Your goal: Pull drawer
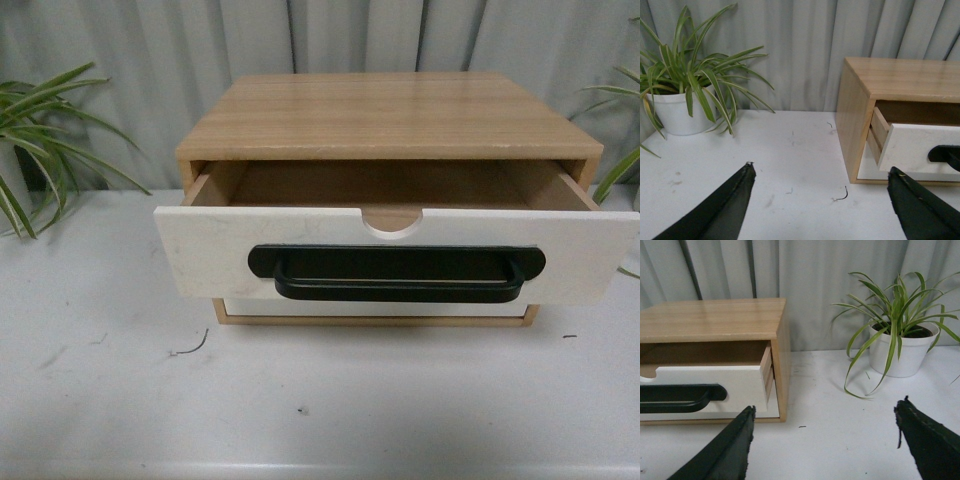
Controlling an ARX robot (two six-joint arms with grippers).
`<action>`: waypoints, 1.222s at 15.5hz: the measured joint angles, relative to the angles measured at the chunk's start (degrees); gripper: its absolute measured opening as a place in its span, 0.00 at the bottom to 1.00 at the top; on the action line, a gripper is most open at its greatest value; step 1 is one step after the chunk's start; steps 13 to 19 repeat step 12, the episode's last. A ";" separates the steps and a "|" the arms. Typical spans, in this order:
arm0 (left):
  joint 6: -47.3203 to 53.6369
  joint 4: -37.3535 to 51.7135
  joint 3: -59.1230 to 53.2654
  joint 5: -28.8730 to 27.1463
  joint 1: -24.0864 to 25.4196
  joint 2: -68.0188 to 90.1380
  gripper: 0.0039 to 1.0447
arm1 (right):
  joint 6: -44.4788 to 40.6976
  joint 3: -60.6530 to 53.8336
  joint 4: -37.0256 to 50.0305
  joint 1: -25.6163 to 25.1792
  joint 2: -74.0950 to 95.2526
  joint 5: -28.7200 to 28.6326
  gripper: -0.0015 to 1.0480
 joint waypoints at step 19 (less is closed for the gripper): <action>0.02 0.00 0.00 0.00 0.00 0.00 0.94 | 0.00 0.00 0.00 0.00 0.00 0.00 0.94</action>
